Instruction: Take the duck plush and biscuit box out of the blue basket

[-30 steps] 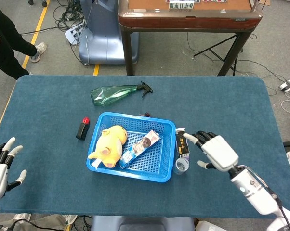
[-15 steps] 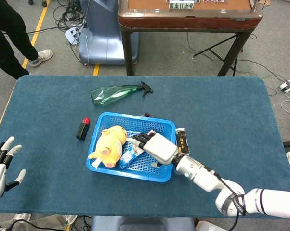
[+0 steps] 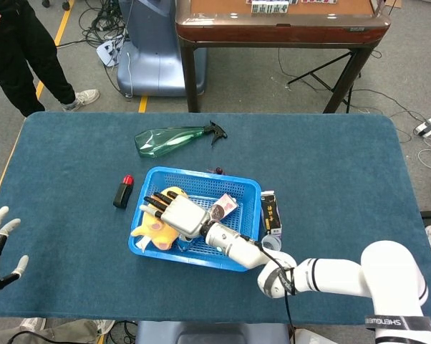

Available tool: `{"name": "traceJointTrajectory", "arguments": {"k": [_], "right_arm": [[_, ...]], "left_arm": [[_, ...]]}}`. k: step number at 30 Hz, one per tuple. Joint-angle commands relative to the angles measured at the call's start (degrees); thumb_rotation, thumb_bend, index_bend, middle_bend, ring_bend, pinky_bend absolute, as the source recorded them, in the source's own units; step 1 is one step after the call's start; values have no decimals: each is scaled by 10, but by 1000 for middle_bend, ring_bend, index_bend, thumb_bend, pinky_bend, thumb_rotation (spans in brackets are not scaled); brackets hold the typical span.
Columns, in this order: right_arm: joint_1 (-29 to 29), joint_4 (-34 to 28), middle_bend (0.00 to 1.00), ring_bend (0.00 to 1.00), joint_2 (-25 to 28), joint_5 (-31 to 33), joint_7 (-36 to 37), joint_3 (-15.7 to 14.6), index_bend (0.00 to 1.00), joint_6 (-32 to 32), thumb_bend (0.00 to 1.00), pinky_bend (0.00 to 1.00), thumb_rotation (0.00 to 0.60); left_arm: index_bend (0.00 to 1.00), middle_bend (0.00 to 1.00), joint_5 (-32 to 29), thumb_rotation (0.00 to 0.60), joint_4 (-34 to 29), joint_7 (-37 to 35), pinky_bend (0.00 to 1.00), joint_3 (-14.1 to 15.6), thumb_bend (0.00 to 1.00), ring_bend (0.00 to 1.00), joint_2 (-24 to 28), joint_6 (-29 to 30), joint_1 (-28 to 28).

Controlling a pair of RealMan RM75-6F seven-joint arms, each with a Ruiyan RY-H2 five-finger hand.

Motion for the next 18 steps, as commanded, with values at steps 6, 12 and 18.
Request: {"name": "traceJointTrajectory", "arguments": {"k": [6, 12, 18], "right_arm": [[36, 50, 79, 28, -40, 15, -4, -8, 16, 8, 44, 173, 600], [31, 96, 402, 338, -76, 2, -16, -21, 450, 63, 240, 487, 600], [14, 116, 510, 497, -81, -41, 31, -19, 592, 118, 359, 716, 600]], "left_arm": [[223, 49, 0, 600, -3, 0, 80, -1, 327, 51, 4, 4, 3], [235, 49, -2, 600, 0, -2, 80, -1, 327, 51, 4, 3, 5], [234, 49, -1, 600, 3, -3, 80, -2, 327, 51, 2, 3, 4]]}}
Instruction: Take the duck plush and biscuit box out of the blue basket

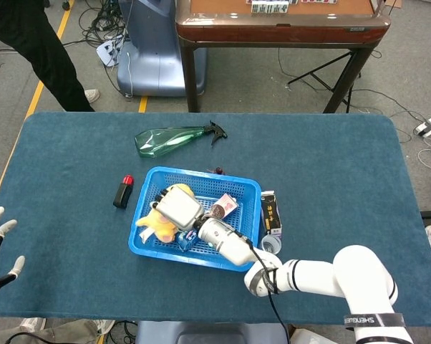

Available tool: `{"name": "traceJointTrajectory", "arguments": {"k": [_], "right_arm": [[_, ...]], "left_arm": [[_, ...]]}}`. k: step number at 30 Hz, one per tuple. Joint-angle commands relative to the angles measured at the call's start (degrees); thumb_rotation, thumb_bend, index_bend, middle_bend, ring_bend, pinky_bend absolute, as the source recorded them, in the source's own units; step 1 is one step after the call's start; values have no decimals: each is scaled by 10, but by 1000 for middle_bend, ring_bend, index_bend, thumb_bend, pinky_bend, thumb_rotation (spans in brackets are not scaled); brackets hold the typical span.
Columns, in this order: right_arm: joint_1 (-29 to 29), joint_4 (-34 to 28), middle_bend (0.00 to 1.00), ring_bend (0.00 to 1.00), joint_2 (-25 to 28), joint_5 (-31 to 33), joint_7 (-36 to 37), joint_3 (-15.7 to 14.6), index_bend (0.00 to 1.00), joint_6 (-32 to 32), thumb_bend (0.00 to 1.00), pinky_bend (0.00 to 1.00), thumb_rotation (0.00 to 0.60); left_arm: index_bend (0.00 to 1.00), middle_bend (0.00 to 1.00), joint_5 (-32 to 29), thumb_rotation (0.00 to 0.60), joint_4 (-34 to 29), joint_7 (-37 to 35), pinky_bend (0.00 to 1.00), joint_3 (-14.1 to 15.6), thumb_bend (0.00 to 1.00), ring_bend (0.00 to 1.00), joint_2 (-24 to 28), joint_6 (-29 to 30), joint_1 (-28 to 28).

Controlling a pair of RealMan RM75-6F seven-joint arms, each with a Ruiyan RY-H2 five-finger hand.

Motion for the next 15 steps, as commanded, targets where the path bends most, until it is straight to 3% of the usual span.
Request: {"name": "traceJointTrajectory", "arguments": {"k": [1, 8, 15], "right_arm": [[-16, -3, 515, 506, 7, -35, 38, -1, 597, 35, 360, 728, 600], [-70, -76, 521, 519, 94, -97, 88, 10, 602, 138, 360, 749, 600], [-128, -137, 515, 519, 191, -75, 73, 41, 602, 199, 360, 749, 600]], "left_arm": [[234, 49, -2, 600, 1, 0, 80, -1, 327, 51, -1, -2, -1], [233, 49, -4, 600, 9, -3, 80, -5, 327, 51, -6, -8, -6], [231, 49, 2, 600, 11, -7, 80, -7, 327, 51, -10, -10, -11]]}}
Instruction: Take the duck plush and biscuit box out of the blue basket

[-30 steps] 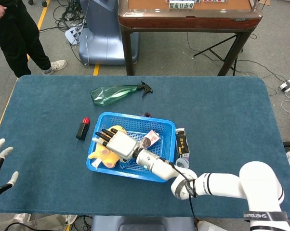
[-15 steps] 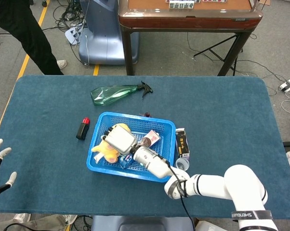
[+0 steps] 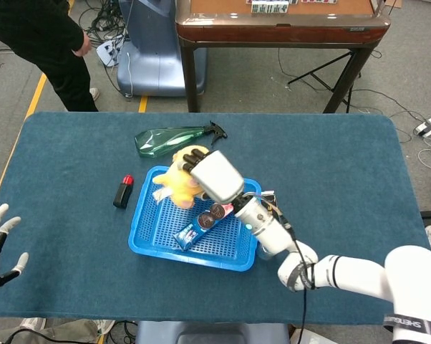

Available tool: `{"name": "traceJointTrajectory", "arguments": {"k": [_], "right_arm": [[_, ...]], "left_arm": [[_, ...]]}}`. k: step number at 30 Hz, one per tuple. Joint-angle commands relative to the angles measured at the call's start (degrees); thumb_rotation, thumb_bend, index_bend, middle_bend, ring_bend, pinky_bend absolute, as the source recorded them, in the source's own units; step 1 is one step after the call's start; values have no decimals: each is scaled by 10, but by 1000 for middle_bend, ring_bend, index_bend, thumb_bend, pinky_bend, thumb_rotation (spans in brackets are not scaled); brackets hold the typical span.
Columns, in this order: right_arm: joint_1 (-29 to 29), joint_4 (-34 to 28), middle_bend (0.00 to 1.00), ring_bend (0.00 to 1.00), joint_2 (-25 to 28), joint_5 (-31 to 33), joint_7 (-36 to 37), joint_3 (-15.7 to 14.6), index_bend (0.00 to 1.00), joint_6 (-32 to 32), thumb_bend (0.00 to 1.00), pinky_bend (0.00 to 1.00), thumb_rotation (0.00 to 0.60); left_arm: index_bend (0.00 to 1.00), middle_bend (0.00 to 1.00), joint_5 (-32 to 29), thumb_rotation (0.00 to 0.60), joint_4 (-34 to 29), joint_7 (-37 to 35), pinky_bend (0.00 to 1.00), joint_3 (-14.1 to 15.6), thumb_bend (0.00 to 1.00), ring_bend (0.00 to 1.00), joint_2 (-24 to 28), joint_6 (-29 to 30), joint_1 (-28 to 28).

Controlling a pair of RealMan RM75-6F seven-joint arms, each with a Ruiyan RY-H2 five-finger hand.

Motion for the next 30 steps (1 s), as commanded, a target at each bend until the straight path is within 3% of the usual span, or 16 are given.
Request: {"name": "traceJointTrajectory", "arguments": {"k": [1, 7, 13, 16, 18, 20, 24, 30], "right_arm": [[-37, -34, 514, 519, 55, 18, -17, 17, 602, 24, 360, 749, 600], [-68, -40, 461, 496, 114, 87, -92, 2, 582, -4, 347, 739, 600], [-74, -1, 415, 435, 118, 180, -156, -21, 496, -55, 336, 685, 600], [-68, 11, 337, 354, 114, 246, -190, -27, 320, -88, 266, 606, 600], [-63, 14, 241, 249, 115, 284, -207, -31, 110, -108, 137, 480, 600], [-58, 9, 147, 145, 119, 310, -220, -34, 3, -117, 30, 345, 600], [-56, -26, 31, 13, 141, 311, -217, -31, 0, -108, 0, 152, 600], [-66, -126, 40, 0, 181, 230, -163, -14, 0, -72, 0, 100, 600]], "left_arm": [[231, 49, 2, 600, 1, 0, 80, 0, 327, 51, -1, 1, -1], [230, 49, 2, 600, 0, 4, 80, 0, 327, 51, -3, -2, -2], [230, 49, 8, 600, -4, 9, 80, 2, 327, 51, -6, -4, -4], [230, 49, 9, 600, -4, 10, 80, 2, 327, 51, -6, 1, -2], [230, 49, 8, 600, -3, 9, 80, 3, 327, 51, -5, 2, 0], [230, 49, 6, 600, -4, 10, 80, 4, 327, 51, -4, 2, 1], [230, 49, 6, 600, -5, 10, 80, 4, 327, 51, -2, 3, 1], [233, 49, 6, 600, -6, 11, 80, 1, 327, 51, -2, 5, 1]]}}
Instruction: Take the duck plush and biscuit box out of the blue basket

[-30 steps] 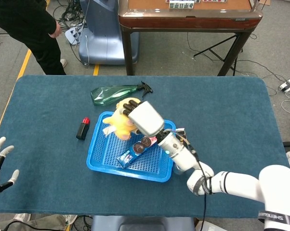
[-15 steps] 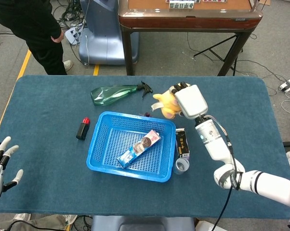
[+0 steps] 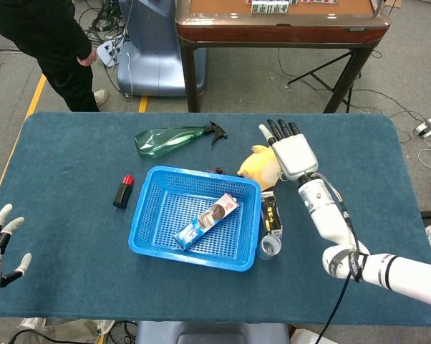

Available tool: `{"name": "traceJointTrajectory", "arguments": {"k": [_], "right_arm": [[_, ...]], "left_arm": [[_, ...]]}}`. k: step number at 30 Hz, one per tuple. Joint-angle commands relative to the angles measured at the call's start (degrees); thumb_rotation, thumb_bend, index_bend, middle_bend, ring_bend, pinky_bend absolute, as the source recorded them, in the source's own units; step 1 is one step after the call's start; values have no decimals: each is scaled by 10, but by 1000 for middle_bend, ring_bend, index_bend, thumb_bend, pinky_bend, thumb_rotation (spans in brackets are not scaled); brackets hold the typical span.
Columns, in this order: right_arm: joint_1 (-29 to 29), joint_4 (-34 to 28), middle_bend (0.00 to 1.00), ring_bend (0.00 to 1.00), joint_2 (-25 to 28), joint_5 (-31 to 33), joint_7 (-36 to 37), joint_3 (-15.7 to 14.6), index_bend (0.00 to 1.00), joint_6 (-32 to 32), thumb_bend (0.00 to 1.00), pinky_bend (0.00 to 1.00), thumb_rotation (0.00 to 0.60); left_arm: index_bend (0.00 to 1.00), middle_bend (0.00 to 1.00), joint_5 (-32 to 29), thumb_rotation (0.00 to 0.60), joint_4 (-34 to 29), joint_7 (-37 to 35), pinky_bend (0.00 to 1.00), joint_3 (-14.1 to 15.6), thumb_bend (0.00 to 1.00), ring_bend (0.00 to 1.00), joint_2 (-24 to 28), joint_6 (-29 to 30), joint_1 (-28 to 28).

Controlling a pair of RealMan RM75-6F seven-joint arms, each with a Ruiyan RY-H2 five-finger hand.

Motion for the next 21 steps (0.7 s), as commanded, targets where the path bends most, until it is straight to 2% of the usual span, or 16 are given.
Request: {"name": "traceJointTrajectory", "arguments": {"k": [1, 3, 6, 8, 13, 21], "right_arm": [[-8, -71, 54, 0, 31, -71, 53, 10, 0, 20, 0, 99, 600], [-10, -97, 124, 26, 35, -111, 88, 10, 40, 16, 0, 120, 600], [-6, -117, 247, 143, 31, -156, 119, -1, 166, -2, 0, 240, 600], [1, -122, 279, 175, 21, -178, 133, -12, 203, -20, 0, 291, 600], [23, -97, 295, 204, -25, -205, 149, -42, 222, -68, 0, 346, 600], [64, -22, 296, 211, -105, -176, 123, -65, 222, -125, 0, 396, 600]], "left_arm": [[233, 49, 0, 600, 0, -2, 80, 0, 327, 51, 0, 0, 0], [232, 49, -1, 600, 0, -2, 80, -1, 327, 51, 1, -1, -1], [232, 49, 0, 600, -1, -6, 80, -1, 327, 51, 2, -2, -1], [232, 49, 0, 600, 0, -7, 80, -1, 327, 51, 3, -1, 0], [232, 49, -1, 600, 1, -11, 80, 0, 327, 51, 3, -1, 1], [232, 49, -3, 600, 5, -18, 80, 0, 327, 51, 7, 4, 5]]}}
